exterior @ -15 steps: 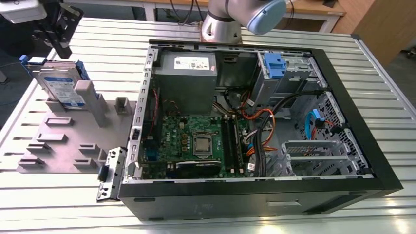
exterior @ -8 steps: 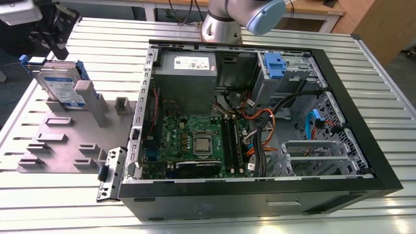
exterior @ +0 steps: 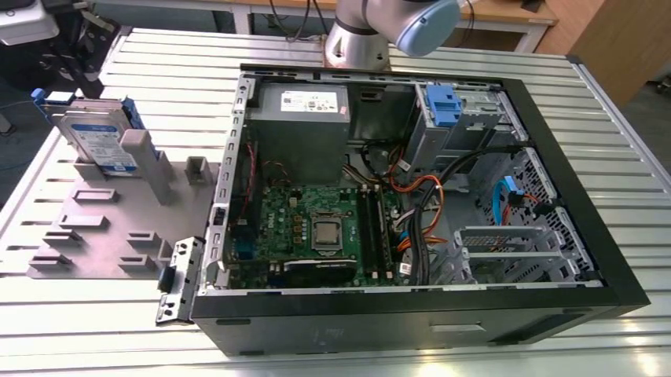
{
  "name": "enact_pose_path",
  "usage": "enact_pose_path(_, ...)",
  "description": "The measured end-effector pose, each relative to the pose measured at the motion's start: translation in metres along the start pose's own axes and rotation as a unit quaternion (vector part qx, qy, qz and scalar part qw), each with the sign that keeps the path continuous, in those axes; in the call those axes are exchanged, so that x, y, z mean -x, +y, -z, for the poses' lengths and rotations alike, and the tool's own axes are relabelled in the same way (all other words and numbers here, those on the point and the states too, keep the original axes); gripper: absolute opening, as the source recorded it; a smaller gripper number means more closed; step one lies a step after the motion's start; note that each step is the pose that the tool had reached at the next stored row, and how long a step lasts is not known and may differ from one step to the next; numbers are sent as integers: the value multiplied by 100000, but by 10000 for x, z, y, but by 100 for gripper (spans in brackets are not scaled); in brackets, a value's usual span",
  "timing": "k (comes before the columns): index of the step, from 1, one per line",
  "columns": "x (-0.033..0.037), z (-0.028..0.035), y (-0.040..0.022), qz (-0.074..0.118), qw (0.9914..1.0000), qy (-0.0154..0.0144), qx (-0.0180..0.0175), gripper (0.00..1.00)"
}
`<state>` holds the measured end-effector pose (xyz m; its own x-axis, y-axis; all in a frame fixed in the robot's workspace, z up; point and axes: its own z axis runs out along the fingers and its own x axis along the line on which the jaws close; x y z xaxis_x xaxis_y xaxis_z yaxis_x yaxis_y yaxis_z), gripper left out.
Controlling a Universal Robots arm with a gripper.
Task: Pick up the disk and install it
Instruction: 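Reach for the disk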
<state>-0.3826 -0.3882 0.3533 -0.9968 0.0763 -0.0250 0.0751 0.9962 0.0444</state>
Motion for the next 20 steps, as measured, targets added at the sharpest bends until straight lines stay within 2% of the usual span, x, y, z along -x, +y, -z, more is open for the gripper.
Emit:
enact_pose_path(10, -135, -75, 15, -2, 100000, 72, -9, 11)
enact_pose_path(20, -194, -105, 55, -2, 100000, 73, 0, 11)
